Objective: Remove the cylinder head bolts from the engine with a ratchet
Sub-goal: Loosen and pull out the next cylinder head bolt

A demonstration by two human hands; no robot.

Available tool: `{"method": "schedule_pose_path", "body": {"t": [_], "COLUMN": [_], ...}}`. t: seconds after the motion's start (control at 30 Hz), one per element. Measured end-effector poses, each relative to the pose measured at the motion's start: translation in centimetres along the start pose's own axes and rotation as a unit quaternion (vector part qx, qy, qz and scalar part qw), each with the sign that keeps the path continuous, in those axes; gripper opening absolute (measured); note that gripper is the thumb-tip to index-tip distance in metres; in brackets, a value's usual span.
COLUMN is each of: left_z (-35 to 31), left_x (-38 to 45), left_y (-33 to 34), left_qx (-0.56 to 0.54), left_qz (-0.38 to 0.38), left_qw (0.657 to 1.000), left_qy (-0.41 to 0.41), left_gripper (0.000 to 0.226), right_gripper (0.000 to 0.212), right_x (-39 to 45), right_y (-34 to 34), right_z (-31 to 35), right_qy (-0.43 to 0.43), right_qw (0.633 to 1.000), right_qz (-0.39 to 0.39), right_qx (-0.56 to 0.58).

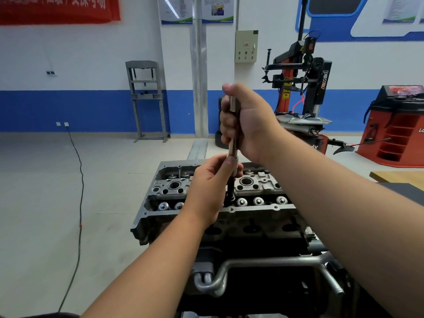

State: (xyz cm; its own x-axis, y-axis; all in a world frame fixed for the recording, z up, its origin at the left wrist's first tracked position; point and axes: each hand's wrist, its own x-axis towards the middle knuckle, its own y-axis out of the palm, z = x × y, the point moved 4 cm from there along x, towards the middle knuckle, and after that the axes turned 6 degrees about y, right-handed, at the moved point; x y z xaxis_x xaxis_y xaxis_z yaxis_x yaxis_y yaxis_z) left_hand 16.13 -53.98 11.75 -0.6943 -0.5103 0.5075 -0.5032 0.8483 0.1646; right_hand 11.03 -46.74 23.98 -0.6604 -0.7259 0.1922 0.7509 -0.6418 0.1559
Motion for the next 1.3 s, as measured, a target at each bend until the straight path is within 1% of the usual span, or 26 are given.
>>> {"method": "schedule_pose_path", "body": {"t": [0.07, 0.1, 0.17, 0.23, 0.33, 0.37, 0.4, 0.43, 0.5, 0.57, 0.6, 0.63, 0.7, 0.73, 0.77, 0.87, 1.0, 1.3], "left_z": [0.0, 0.0, 0.0, 0.0, -0.3, -0.2, -0.2, -0.2, -0.1, 0.2, 0.2, 0.2, 0.0, 0.0, 0.0, 0.1, 0.1, 0.0], "left_x": [0.1, 0.1, 0.2, 0.3, 0.1, 0.0, -0.1, -0.1, 0.0, 0.1, 0.2, 0.2, 0.1, 0.2, 0.1, 0.1, 0.1, 0.0], "left_y": [0.0, -0.1, -0.2, -0.1, 0.1, 0.1, 0.1, 0.1, 0.0, -0.1, -0.1, -0.2, -0.2, -0.1, -0.1, 0.0, 0.1, 0.1], "left_qx": [0.01, 0.012, 0.012, -0.007, -0.032, -0.038, -0.04, -0.032, -0.003, 0.01, 0.009, 0.006, 0.0, 0.0, 0.0, -0.028, -0.05, -0.054], "left_qz": [-0.012, -0.023, -0.039, -0.026, 0.011, 0.014, 0.014, 0.013, 0.013, 0.002, -0.012, -0.029, -0.046, -0.045, -0.035, 0.01, 0.03, 0.032], "left_qw": [1.0, 0.999, 0.999, 1.0, 0.999, 0.999, 0.999, 0.999, 1.0, 1.0, 1.0, 1.0, 0.999, 0.999, 0.999, 0.999, 0.997, 0.996], "left_qy": [0.016, 0.019, 0.019, 0.014, -0.002, -0.01, -0.018, -0.022, -0.015, -0.002, 0.0, 0.0, 0.001, 0.0, -0.004, -0.022, -0.045, -0.057], "left_gripper": [0.012, 0.012, 0.024, 0.031, 0.032, 0.033, 0.033, 0.034, 0.033, 0.025, 0.021, 0.024, 0.042, 0.046, 0.047, 0.033, 0.049, 0.044], "right_gripper": [0.033, 0.033, 0.037, 0.043, 0.051, 0.051, 0.047, 0.042, 0.032, 0.026, 0.024, 0.023, 0.026, 0.029, 0.033, 0.04, 0.036, 0.034], "right_x": [-0.5, -0.7, -0.7, -0.6, -0.2, -0.1, -0.1, 0.0, -0.3, -0.7, -0.8, -0.8, -0.7, -0.7, -0.6, -0.3, -0.1, -0.1], "right_y": [0.3, 0.5, 1.1, 1.7, 1.6, 1.4, 1.2, 0.9, 0.5, 0.4, 0.5, 0.7, 1.4, 1.6, 1.8, 1.7, 0.9, 0.7], "right_z": [0.0, -0.1, -0.3, -0.4, -0.2, -0.1, 0.0, 0.0, -0.1, -0.1, -0.1, -0.2, -0.3, -0.3, -0.3, -0.3, -0.4, -0.6], "right_qy": [-0.073, -0.094, -0.085, -0.049, -0.005, 0.007, 0.012, 0.011, -0.018, -0.07, -0.088, -0.092, -0.079, -0.074, -0.072, -0.069, -0.071, -0.088], "right_qw": [0.992, 0.985, 0.986, 0.995, 1.0, 0.998, 0.997, 0.997, 0.999, 0.994, 0.99, 0.989, 0.992, 0.994, 0.995, 0.998, 0.996, 0.993], "right_qz": [-0.094, -0.124, -0.132, -0.089, 0.018, 0.054, 0.075, 0.071, 0.005, -0.081, -0.108, -0.115, -0.092, -0.075, -0.058, 0.001, 0.051, 0.069], "right_qx": [-0.051, -0.068, -0.06, -0.024, -0.004, -0.004, 0.0, 0.012, 0.028, 0.0, -0.016, -0.023, -0.024, -0.027, -0.026, -0.01, -0.007, 0.02]}}
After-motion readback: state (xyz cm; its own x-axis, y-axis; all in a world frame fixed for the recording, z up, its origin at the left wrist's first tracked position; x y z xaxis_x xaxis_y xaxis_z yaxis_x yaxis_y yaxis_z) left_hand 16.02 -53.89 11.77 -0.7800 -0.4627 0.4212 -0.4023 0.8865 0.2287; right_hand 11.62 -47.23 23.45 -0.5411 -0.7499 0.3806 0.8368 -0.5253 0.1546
